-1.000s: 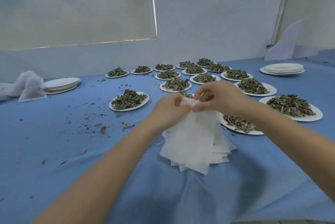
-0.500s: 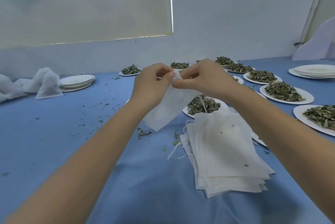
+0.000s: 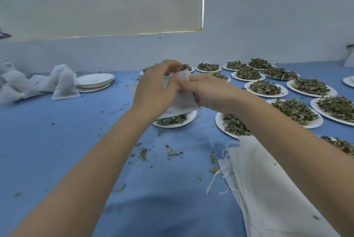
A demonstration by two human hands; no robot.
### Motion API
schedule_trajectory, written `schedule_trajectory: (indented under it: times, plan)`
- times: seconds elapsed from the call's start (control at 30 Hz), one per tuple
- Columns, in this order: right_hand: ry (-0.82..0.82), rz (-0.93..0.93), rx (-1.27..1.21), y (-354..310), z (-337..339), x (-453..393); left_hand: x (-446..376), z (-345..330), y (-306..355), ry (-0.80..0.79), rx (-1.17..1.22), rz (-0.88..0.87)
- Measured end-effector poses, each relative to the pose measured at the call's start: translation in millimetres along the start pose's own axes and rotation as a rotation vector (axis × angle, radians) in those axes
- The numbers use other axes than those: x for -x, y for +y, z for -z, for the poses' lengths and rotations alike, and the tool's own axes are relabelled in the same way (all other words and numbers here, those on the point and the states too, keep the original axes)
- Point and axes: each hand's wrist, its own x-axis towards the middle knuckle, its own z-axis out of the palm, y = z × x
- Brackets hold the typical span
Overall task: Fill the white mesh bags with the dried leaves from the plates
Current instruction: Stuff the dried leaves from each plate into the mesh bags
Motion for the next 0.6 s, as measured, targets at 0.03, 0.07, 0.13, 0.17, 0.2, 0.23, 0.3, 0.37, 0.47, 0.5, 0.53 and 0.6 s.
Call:
schedule_trajectory:
  times: [0.03, 0.07, 0.13, 0.17, 0.2, 0.23, 0.3, 0.37, 0.47, 0.5, 0.53, 0.6]
  plan:
    - [-0.012, -0.034, -0.125, -0.5, -3.9, -5.6, 0.8, 3.4, -4.3, -0.009, -0.088, -0.050]
    - [-0.030, -0.064, -0.236, -2.1, -8.2, -9.7, 1.5, 6.0, -7.9, -0.033, -0.150, -0.097]
    - [-0.101, -0.092, -0.395, -6.9, -17.1, -17.4, 2.8, 5.2, -15.4, -0.124, -0.224, -0.160]
    - [-0.138, -0.091, -0.445, -9.4, -21.0, -20.9, 3.3, 1.8, -20.2, -0.162, -0.267, -0.173]
    - [-0.168, -0.089, -0.485, -10.8, -23.9, -24.1, 3.7, -2.1, -25.3, -0.182, -0.303, -0.166]
    - [-0.193, -0.090, -0.529, -11.4, -26.5, -27.4, 3.3, -5.3, -30.7, -0.175, -0.324, -0.150]
    - [-0.249, -0.084, -0.597, -10.8, -29.7, -32.2, 0.5, -7.9, -42.2, -0.109, -0.327, -0.147]
    - [-0.314, -0.065, -0.628, -8.3, -30.3, -37.5, -2.2, -4.4, -52.5, -0.094, -0.346, -0.182]
    - [-0.355, -0.071, -0.640, -3.1, -25.9, -48.1, -4.8, 7.8, -69.3, -0.129, -0.457, -0.213]
    - [-0.359, -0.078, -0.631, -1.4, -24.0, -52.6, -4.3, 12.7, -74.1, -0.125, -0.487, -0.198]
    - [-0.367, -0.089, -0.618, -0.1, -22.5, -56.6, -3.5, 17.3, -77.8, -0.114, -0.518, -0.187]
    - [-0.391, -0.113, -0.582, 1.4, -21.1, -65.0, -2.7, 23.3, -83.0, -0.115, -0.606, -0.191]
